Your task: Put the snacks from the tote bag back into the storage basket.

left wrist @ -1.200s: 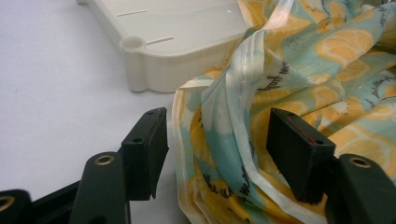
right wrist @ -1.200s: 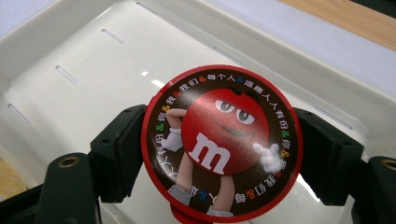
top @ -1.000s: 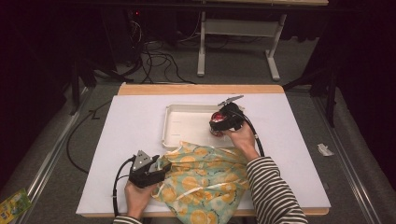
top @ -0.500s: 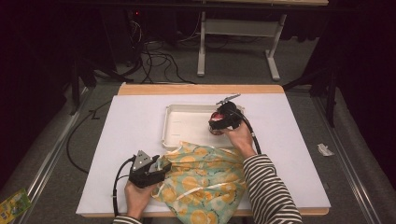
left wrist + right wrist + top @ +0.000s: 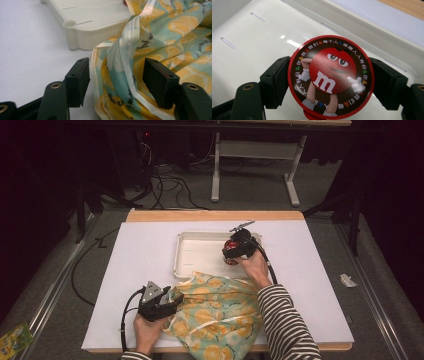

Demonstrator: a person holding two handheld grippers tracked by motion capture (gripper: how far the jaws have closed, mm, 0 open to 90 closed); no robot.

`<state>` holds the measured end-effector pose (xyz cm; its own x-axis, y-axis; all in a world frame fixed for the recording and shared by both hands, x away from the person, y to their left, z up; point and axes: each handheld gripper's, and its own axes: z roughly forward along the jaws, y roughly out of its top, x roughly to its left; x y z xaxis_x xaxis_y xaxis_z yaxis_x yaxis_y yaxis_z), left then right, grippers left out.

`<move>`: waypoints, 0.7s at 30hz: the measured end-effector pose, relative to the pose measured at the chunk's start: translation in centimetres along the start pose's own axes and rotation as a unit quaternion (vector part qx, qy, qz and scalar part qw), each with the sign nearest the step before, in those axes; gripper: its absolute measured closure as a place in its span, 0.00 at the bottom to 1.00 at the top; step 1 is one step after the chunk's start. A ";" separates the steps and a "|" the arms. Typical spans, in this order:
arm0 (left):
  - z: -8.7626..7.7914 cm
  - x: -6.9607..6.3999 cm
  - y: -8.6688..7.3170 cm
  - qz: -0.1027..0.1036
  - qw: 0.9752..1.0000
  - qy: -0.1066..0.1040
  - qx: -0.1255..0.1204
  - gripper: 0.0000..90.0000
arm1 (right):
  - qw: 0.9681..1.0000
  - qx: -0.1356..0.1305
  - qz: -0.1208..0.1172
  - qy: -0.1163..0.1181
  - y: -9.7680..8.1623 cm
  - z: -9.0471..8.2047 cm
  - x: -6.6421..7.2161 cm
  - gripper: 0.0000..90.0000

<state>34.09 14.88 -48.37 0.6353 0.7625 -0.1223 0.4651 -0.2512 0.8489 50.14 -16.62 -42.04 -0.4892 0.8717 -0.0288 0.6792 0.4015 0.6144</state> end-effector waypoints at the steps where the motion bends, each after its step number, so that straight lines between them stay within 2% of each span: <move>1: 0.0 0.0 0.0 0.000 1.000 0.000 0.000 0.43 | 1.000 0.000 0.000 -0.001 0.0 0.0 0.0 0.26; 2: 0.0 0.0 0.0 0.000 1.000 0.000 0.000 0.43 | 1.000 -0.001 0.005 0.000 0.0 0.0 0.1 0.26; 3: 0.0 0.0 0.0 0.000 1.000 0.000 0.000 0.43 | 1.000 0.000 -0.003 -0.002 0.0 0.0 0.0 0.26; 8: 0.0 0.0 0.0 0.000 1.000 0.000 0.000 0.43 | 1.000 -0.010 0.009 0.010 -0.1 -0.3 -0.2 0.22; 13: 0.0 0.0 0.0 -0.001 1.000 0.001 0.000 0.43 | 1.000 -0.013 0.012 0.015 -0.5 -0.6 -0.3 0.21; 21: 0.0 0.0 0.0 0.000 1.000 0.001 0.000 0.43 | 1.000 -0.015 0.015 0.015 -1.1 -0.5 -0.4 0.28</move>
<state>34.09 14.83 -48.37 0.6343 0.7636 -0.1208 0.4649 -0.2520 0.8488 49.31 -17.59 -42.28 -0.4856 0.8741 0.0140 0.6779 0.3663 0.6374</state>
